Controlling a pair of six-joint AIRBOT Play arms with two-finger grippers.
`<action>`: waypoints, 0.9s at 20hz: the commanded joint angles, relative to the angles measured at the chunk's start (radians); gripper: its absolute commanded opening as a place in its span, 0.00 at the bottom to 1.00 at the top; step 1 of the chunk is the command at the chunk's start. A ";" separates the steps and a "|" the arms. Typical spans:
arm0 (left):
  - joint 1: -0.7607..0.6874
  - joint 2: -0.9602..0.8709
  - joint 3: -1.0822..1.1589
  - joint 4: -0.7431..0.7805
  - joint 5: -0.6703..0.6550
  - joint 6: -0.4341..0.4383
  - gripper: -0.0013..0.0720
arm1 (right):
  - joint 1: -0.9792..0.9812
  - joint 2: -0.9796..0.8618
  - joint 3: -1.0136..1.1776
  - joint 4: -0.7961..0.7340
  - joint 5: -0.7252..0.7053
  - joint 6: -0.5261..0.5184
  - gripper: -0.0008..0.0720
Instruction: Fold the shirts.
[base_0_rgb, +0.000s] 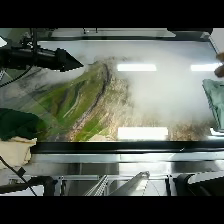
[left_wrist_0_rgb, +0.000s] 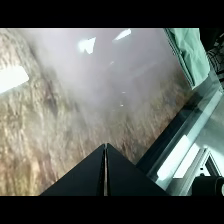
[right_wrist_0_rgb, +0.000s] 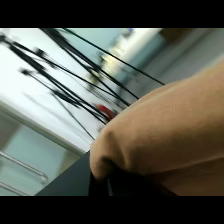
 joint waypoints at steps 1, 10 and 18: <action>-0.020 -0.003 -0.002 0.001 0.018 0.000 0.04 | -0.091 0.004 -0.101 -0.346 0.135 0.196 0.03; -0.021 -0.003 -0.153 -0.003 0.028 0.000 0.04 | -0.138 0.076 -0.162 -0.693 0.374 0.500 0.03; -0.021 -0.003 -0.160 -0.010 0.026 0.001 0.04 | -0.149 0.150 -0.171 -1.176 0.488 0.545 0.03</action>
